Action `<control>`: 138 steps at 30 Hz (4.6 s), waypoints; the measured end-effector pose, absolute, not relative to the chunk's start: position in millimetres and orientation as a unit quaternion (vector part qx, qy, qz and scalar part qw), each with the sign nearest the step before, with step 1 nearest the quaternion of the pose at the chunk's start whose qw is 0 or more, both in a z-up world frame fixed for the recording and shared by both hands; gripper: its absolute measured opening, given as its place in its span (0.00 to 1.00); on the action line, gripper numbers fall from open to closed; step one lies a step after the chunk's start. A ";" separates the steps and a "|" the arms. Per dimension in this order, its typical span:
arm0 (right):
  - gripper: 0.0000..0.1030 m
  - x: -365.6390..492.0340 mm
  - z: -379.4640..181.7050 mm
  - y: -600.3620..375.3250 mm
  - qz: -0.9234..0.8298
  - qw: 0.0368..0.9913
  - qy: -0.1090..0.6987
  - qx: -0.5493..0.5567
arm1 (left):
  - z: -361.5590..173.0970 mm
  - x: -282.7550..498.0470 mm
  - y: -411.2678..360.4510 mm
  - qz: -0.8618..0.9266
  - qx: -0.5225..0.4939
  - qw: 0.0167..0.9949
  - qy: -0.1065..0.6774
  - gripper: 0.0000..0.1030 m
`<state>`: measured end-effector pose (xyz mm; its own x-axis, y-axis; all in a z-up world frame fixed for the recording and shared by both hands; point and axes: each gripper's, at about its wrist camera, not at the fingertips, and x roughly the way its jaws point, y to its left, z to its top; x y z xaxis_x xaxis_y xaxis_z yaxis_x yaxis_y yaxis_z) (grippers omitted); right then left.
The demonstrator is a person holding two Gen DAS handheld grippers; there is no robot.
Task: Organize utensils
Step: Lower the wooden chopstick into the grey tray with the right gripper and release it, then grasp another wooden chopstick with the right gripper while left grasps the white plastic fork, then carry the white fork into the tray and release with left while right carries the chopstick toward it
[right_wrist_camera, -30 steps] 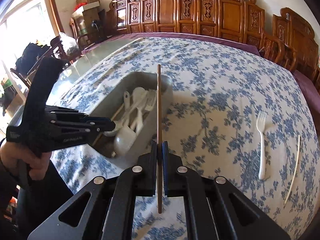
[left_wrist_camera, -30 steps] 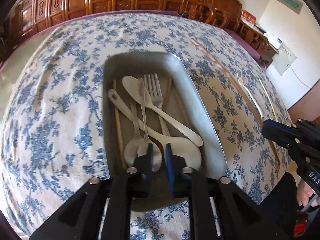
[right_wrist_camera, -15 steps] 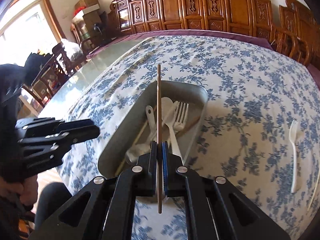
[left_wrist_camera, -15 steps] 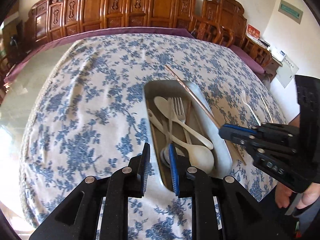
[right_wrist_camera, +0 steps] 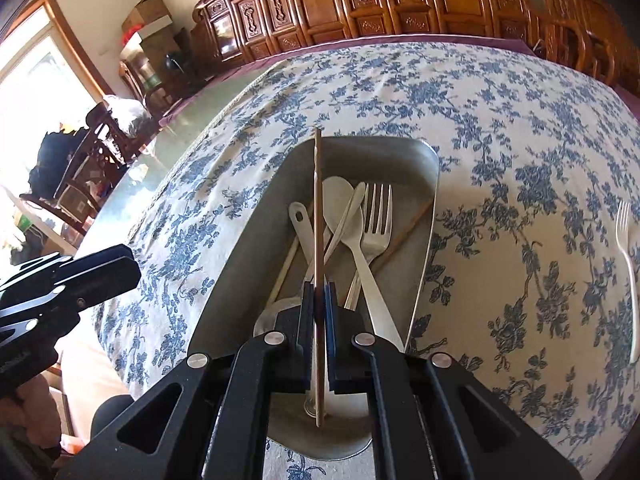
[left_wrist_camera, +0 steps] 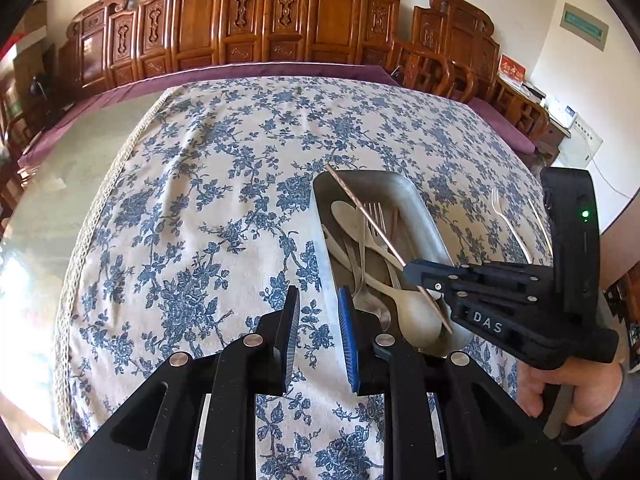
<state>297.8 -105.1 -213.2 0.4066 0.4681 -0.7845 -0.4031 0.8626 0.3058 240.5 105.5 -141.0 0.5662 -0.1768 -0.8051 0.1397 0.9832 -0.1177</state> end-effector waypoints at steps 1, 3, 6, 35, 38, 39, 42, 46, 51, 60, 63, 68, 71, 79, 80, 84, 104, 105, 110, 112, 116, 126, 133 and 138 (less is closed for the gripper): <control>0.07 297.4 -214.5 -105.5 0.260 0.838 0.479 0.034 | -141.3 240.4 104.0 -0.090 -0.020 0.884 0.457 0.18; 0.07 296.8 -215.8 -106.8 0.262 0.836 0.480 0.036 | -141.3 239.9 102.0 -0.091 -0.018 0.884 0.457 0.18; 0.09 295.8 -214.9 -111.7 0.271 0.835 0.477 0.046 | -142.0 240.2 97.6 -0.092 -0.016 0.884 0.458 0.18; 0.23 272.4 -182.2 -360.4 0.124 0.908 0.394 -0.064 | -139.7 259.0 -26.4 -0.111 0.002 0.889 0.444 0.80; 0.24 278.8 -193.9 -396.1 0.093 0.908 0.405 -0.056 | -144.0 263.6 -52.0 -0.121 0.013 0.888 0.444 0.80; 0.24 281.4 -197.2 -401.8 0.087 0.907 0.408 -0.055 | -144.8 264.8 -58.3 -0.123 0.016 0.887 0.445 0.80; 0.24 289.3 -212.2 -425.0 0.070 0.901 0.425 -0.045 | -146.9 270.3 -77.4 -0.131 0.019 0.885 0.447 0.80; 0.24 299.7 -229.6 -444.0 0.055 0.895 0.442 -0.028 | -151.2 278.5 -102.0 -0.139 0.028 0.882 0.450 0.80; 0.24 310.4 -240.9 -452.5 0.058 0.888 0.457 -0.008 | -161.3 289.7 -134.8 -0.152 0.038 0.876 0.456 0.80; 0.08 319.6 -248.2 -460.4 0.047 0.886 0.461 -0.036 | -187.2 313.3 -191.0 -0.173 0.062 0.863 0.472 0.80; 0.06 320.5 -247.4 -470.1 0.058 0.882 0.468 -0.023 | -195.6 322.8 -211.1 -0.182 0.068 0.858 0.475 0.80; 0.06 317.9 -245.7 -478.8 0.063 0.879 0.472 -0.015 | -209.1 337.9 -235.8 -0.193 0.073 0.851 0.483 0.73; 0.06 316.3 -244.5 -481.7 0.064 0.879 0.472 -0.011 | -219.3 347.9 -245.7 -0.187 0.079 0.849 0.487 0.60; 0.06 315.8 -243.3 -482.2 0.071 0.880 0.470 -0.001 | -233.6 362.5 -253.8 -0.173 0.079 0.848 0.494 0.26; 0.06 315.4 -242.8 -480.9 0.072 0.880 0.470 -0.002 | -233.9 363.0 -253.6 -0.174 0.078 0.848 0.494 0.18; 0.06 314.1 -238.8 -476.4 0.076 0.881 0.467 -0.005 | -234.0 362.8 -252.7 -0.178 0.078 0.844 0.499 0.06; 0.06 286.4 -177.6 -411.0 0.122 0.897 0.424 -0.027 | -164.6 322.7 -188.2 -0.165 0.073 0.874 0.451 0.06; 0.06 285.2 -175.0 -406.7 0.124 0.898 0.422 -0.028 | -160.7 319.8 -182.8 -0.162 0.071 0.876 0.448 0.06; 0.06 279.3 -162.2 -384.8 0.139 0.899 0.413 -0.033 | -142.6 309.0 -156.5 -0.151 0.067 0.885 0.435 0.06; 0.06 276.0 -157.6 -375.5 0.144 0.900 0.410 -0.036 | -136.8 305.3 -147.1 -0.146 0.064 0.888 0.431 0.06; 0.06 270.0 -150.5 -357.9 0.156 0.900 0.404 -0.042 | -128.4 298.4 -129.5 -0.139 0.060 0.892 0.426 0.06; 0.06 263.0 -147.6 -316.1 0.185 0.896 0.402 -0.049 | -118.5 279.1 -91.7 -0.131 0.053 0.897 0.419 0.06; 0.06 257.9 -154.6 -291.5 0.205 0.889 0.406 -0.049 | -128.8 271.1 -59.6 -0.122 0.040 0.895 0.426 0.06; 0.06 255.2 -160.3 -274.0 0.219 0.884 0.410 -0.053 | -141.9 270.1 -34.6 -0.107 0.029 0.892 0.437 0.06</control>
<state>255.2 -274.0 -160.3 0.5680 0.3434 -0.7479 -0.4304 0.8986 0.0857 270.1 -34.6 -141.9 0.5947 -0.1657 -0.7867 0.2167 0.9753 -0.0416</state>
